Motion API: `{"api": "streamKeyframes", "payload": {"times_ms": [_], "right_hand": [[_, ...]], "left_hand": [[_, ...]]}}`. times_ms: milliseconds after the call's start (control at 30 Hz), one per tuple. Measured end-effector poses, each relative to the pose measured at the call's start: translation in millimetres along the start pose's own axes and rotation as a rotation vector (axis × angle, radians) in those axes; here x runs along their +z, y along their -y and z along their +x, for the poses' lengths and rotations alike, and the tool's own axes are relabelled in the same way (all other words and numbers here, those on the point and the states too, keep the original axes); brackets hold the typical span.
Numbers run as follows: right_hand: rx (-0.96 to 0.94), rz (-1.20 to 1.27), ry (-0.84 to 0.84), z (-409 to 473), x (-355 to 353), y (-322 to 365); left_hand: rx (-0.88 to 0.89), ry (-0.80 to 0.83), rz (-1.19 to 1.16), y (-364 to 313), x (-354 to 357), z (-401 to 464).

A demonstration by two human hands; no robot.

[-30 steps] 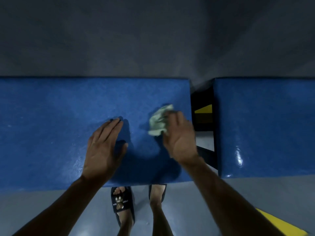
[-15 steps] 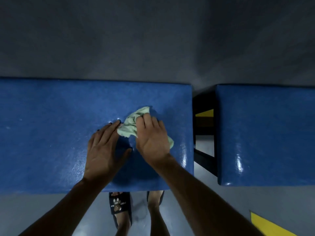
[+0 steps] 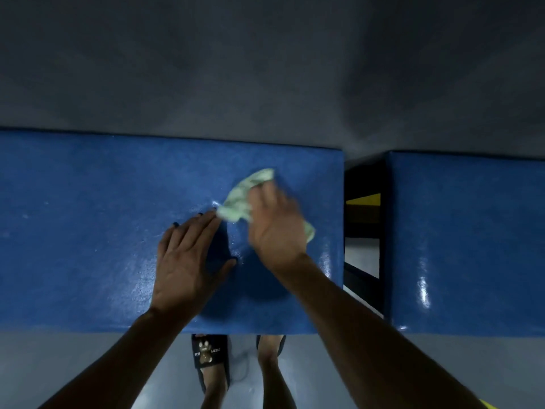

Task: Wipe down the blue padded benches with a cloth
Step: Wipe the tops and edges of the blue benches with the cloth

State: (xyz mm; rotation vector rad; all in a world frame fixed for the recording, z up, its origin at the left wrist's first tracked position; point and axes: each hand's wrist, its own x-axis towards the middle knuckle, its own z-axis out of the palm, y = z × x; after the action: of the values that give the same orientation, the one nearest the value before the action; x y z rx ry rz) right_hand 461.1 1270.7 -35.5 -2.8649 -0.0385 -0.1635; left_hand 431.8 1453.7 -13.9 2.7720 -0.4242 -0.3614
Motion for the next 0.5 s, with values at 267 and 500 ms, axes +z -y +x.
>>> {"api": "streamKeyframes", "payload": {"times_ms": [267,500], "right_hand": [[-0.042,-0.124,0.064,50,-33,-105],[0.412,-0.019,-0.072,36,-29,-130]], "left_hand": [[0.005,-0.008,0.004,2,-1,1],[-0.001,0.014,0.010,3,-2,1]]}}
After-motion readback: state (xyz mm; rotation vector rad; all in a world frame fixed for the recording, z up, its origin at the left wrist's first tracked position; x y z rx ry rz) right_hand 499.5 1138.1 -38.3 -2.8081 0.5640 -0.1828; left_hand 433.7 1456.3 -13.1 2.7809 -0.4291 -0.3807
